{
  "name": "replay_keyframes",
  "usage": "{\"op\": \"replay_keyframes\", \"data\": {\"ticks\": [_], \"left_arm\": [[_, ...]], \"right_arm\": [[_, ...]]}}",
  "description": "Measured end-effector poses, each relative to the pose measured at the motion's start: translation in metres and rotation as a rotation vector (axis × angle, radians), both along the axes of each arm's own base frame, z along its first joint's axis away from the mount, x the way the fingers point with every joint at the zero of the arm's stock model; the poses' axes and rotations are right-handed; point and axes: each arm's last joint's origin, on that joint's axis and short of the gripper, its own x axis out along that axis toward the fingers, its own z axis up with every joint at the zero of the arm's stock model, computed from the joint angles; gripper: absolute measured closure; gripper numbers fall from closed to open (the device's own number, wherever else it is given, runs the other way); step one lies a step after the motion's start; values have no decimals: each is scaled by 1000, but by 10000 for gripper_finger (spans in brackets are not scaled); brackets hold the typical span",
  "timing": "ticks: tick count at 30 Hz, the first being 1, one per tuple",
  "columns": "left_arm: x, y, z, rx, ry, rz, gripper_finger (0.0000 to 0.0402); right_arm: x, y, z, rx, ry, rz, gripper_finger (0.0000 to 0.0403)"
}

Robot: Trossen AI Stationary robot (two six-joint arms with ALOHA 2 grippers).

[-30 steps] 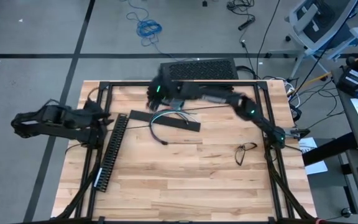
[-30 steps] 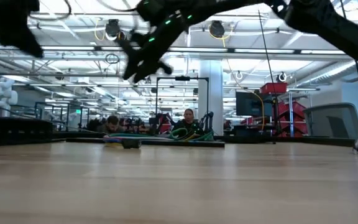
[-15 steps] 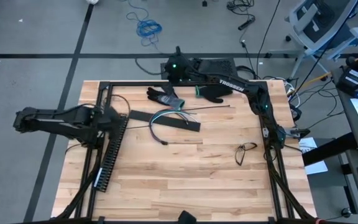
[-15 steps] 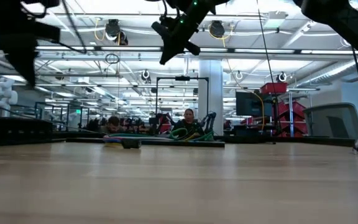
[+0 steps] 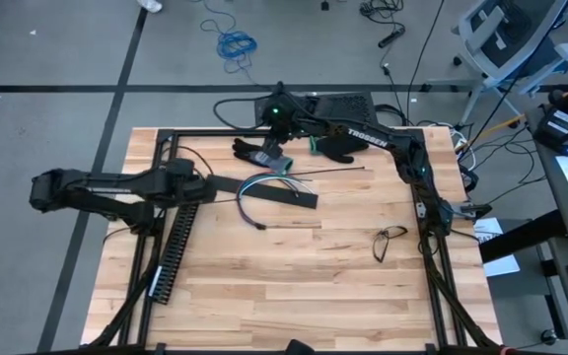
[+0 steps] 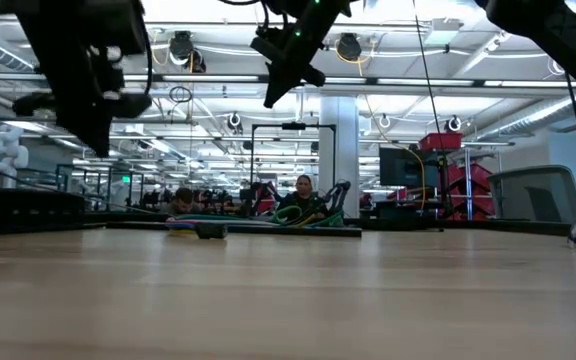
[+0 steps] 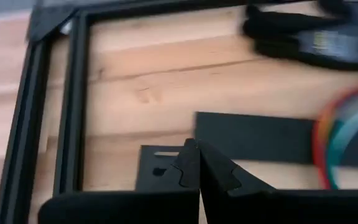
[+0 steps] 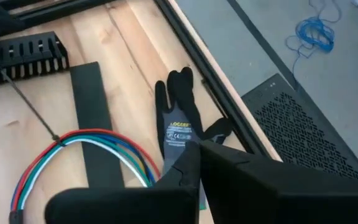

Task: Ziptie cables
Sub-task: Move the black cable duct to the center of the table

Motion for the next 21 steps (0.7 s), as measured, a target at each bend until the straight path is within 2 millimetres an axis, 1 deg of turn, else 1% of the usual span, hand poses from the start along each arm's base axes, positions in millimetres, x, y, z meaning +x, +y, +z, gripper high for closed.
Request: {"op": "replay_keyframes", "data": {"ticks": [2,4,7,12,14,17,21], "left_arm": [[-5,5,-15,-31,-10,109,401],[-11,8,-25,-60,-28,210,401],[-19,9,-31,-67,-62,332,401],[-21,14,-31,-61,-69,388,401],[-20,18,-36,-69,-40,405,401],[-17,22,-44,-153,39,375,401],[-13,22,-55,-235,93,421,402]], "right_arm": [[0,1,-1,21,3,20,402],[-1,2,-2,39,19,40,402],[-3,4,-4,38,54,62,403],[-5,5,-5,35,80,81,403],[-5,5,-5,35,84,83,403],[-7,6,-4,36,102,93,403],[-11,7,1,48,95,115,403]]}}
